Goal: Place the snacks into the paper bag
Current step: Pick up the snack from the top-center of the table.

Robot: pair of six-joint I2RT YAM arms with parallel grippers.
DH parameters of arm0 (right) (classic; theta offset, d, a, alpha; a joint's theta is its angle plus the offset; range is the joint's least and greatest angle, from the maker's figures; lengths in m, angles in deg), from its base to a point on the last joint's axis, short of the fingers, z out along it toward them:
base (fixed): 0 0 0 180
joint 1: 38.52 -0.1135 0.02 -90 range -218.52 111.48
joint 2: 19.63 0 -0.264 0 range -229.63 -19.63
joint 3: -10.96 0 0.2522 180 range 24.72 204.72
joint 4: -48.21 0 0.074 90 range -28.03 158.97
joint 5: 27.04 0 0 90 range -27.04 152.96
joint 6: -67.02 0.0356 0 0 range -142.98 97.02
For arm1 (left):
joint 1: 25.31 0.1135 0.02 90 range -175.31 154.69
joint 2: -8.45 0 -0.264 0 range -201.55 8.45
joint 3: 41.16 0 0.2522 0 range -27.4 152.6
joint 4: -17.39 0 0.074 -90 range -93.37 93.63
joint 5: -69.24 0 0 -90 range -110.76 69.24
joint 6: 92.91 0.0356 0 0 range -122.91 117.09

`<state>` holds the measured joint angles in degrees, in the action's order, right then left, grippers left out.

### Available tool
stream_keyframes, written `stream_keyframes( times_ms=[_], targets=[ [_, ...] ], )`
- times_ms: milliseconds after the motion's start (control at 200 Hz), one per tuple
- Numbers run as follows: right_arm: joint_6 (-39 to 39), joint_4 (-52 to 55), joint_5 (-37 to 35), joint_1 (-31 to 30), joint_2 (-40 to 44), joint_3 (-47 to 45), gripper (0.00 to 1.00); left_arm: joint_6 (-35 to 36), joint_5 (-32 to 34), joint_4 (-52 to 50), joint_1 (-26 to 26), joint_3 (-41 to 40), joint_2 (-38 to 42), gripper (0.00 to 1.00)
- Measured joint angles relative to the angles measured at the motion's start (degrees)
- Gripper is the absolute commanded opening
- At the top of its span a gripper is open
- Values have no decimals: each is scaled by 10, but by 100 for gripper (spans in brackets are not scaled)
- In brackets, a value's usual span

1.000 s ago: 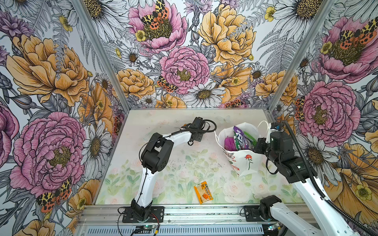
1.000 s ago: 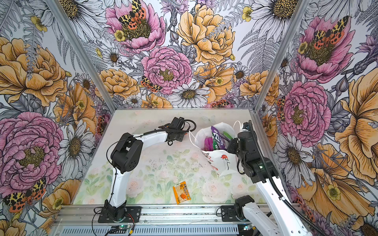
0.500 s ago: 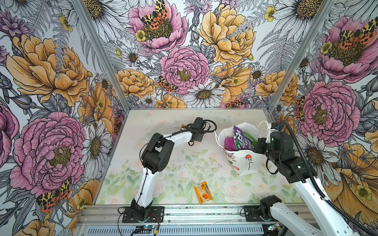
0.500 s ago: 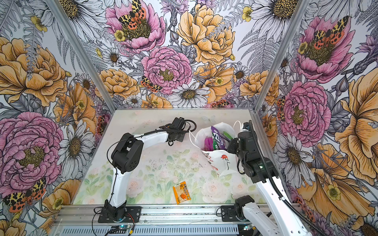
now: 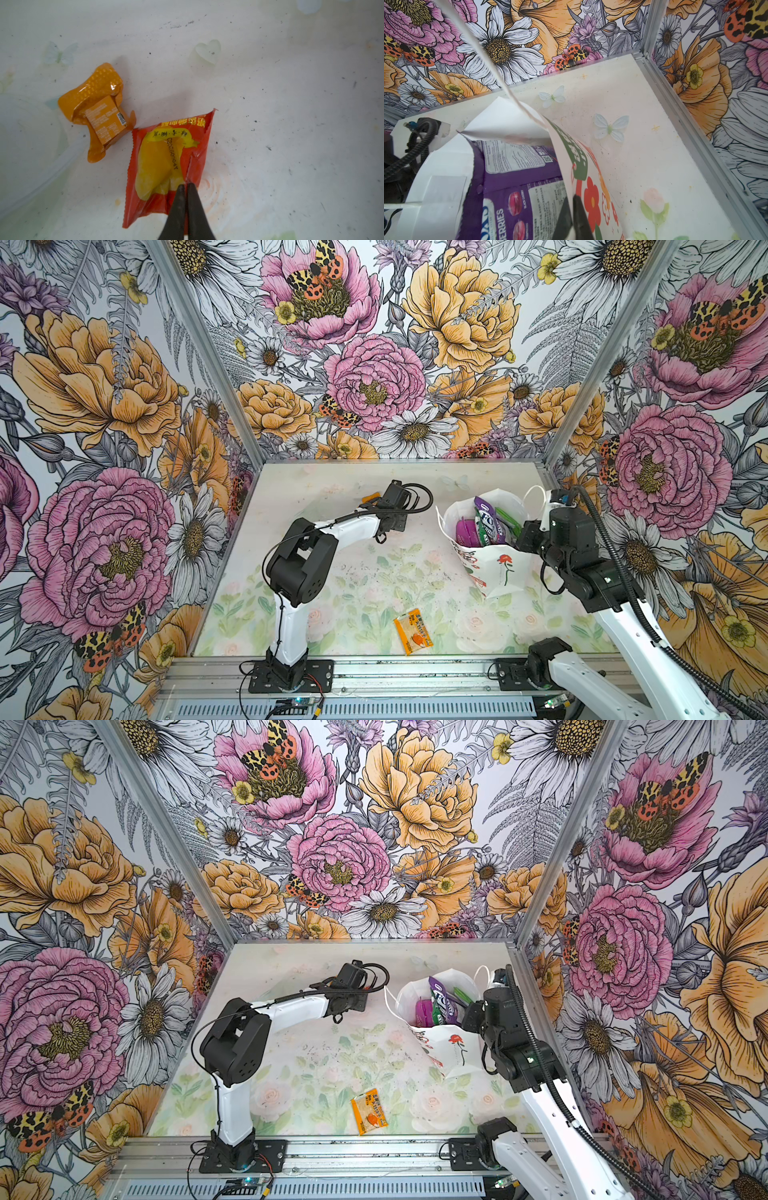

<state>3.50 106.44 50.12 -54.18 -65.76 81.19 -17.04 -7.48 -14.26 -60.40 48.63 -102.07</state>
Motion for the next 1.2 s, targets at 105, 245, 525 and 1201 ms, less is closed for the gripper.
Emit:
stream_keyframes(
  times_ms=[105, 245, 525, 1201],
  targets=[
    [0, 0, 0, 0, 0, 0, 0, -21, -12, 13, -2, -28, 38, 4],
    [0, 0, 0, 0, 1, 0, 0, -42, -15, 19, -12, -69, 88, 3],
    [0, 0, 0, 0, 1, 0, 0, -92, -13, 39, -49, -181, 250, 0],
    [0, 0, 0, 0, 3, -1, 0, -143, 95, -13, -143, -275, 551, 0]
  ],
)
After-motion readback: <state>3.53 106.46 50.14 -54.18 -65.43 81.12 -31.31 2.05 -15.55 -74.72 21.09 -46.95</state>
